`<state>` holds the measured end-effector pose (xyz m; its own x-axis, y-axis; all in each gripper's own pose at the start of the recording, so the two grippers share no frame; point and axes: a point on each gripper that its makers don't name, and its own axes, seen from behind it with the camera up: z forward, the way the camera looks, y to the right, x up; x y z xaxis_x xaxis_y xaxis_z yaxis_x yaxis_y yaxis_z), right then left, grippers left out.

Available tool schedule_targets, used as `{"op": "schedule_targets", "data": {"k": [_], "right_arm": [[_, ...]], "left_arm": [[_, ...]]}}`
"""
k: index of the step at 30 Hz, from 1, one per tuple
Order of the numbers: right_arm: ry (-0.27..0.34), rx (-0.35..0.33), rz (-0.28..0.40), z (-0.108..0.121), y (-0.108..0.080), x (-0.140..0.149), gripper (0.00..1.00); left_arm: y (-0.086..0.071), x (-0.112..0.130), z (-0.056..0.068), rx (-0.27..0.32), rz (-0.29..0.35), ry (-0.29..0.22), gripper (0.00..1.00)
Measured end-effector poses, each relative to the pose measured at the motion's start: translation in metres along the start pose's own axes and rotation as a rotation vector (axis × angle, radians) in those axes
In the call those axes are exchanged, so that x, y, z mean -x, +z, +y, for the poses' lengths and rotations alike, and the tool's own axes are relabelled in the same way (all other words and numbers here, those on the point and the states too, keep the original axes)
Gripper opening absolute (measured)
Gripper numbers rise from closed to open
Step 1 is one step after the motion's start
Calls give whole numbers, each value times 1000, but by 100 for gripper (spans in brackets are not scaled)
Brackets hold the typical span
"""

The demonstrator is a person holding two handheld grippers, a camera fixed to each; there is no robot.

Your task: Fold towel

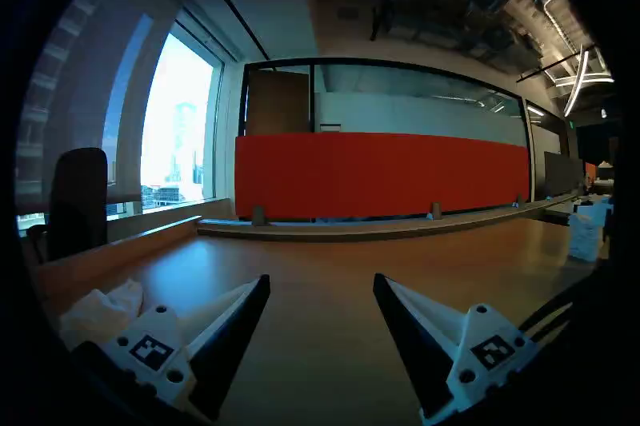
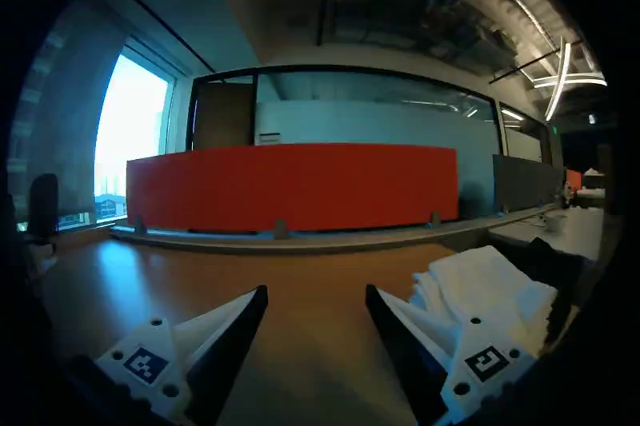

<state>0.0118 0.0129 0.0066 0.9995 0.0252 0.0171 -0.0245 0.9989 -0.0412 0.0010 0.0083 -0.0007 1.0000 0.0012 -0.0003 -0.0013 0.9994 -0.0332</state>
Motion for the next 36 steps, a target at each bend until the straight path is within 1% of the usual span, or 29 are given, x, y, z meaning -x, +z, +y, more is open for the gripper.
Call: {"op": "schedule_targets", "data": {"k": [6,12,15,20,24,36], "right_arm": [[14,-15,-10,-3,-2,12,95],[-11,-29,-8,-7,-3,15,95],[-25,-33,-4,-11,-3,15,97],[-28,-34,8,-16,-4,14,98],[-26,-36,18,-16,-5,12,98],[-26,-45,18,-17,-7,11,99]], "left_arm": [[0,0,0,0,0,0,96],[0,0,0,0,0,0,96],[0,0,0,0,0,0,96],[0,0,0,0,0,0,96],[0,0,1,0,0,0,95],[0,0,0,0,0,0,96]]}}
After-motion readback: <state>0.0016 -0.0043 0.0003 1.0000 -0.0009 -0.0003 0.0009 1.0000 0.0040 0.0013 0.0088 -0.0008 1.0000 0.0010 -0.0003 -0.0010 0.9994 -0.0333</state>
